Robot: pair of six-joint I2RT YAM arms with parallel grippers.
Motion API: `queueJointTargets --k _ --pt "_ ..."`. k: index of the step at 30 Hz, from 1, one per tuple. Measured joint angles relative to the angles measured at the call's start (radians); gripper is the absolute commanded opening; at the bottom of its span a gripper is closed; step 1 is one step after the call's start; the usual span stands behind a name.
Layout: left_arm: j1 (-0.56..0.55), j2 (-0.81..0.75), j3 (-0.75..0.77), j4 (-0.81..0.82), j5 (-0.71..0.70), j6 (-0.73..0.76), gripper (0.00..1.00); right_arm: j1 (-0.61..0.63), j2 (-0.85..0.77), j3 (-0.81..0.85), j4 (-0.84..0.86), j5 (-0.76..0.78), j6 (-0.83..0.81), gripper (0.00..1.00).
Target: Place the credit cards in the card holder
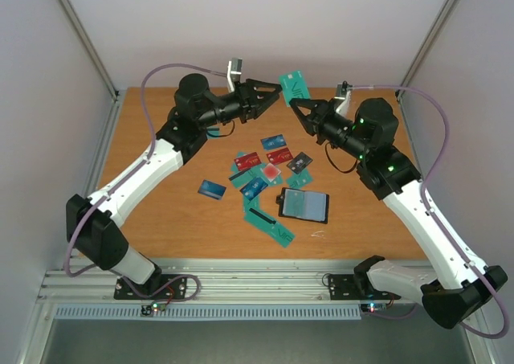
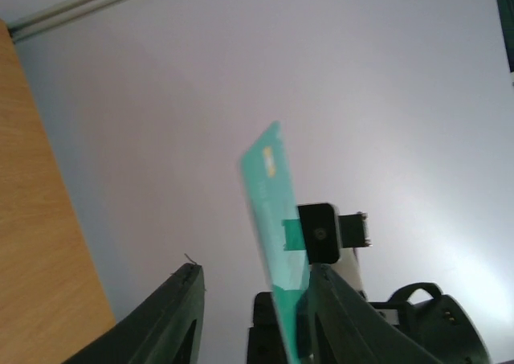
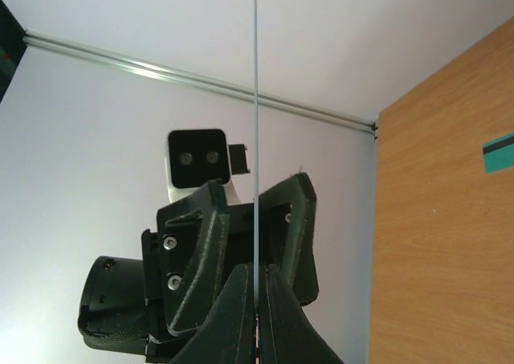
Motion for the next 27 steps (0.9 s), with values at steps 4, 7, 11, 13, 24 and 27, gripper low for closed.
queueJointTargets --k 4,7,11,13,24,27 --pt "0.0 0.016 0.0 0.057 0.019 -0.033 0.26 0.0 0.006 -0.019 0.018 -0.01 0.014 0.01" --pt "0.0 0.02 0.0 0.082 0.028 -0.051 0.21 0.0 0.012 -0.019 0.025 -0.016 0.015 0.01" --pt "0.0 0.021 0.0 0.093 0.032 -0.061 0.17 0.0 0.013 -0.024 0.049 -0.025 0.027 0.01" --pt "0.0 0.024 0.0 0.097 0.033 -0.064 0.15 -0.001 0.016 -0.025 0.058 -0.033 0.029 0.01" --pt "0.001 0.047 0.0 0.116 0.048 -0.086 0.0 -0.004 0.03 -0.026 0.042 -0.049 0.014 0.42" --pt "0.001 0.047 0.0 0.104 0.053 -0.077 0.0 -0.03 0.032 -0.001 -0.052 -0.077 -0.037 0.54"
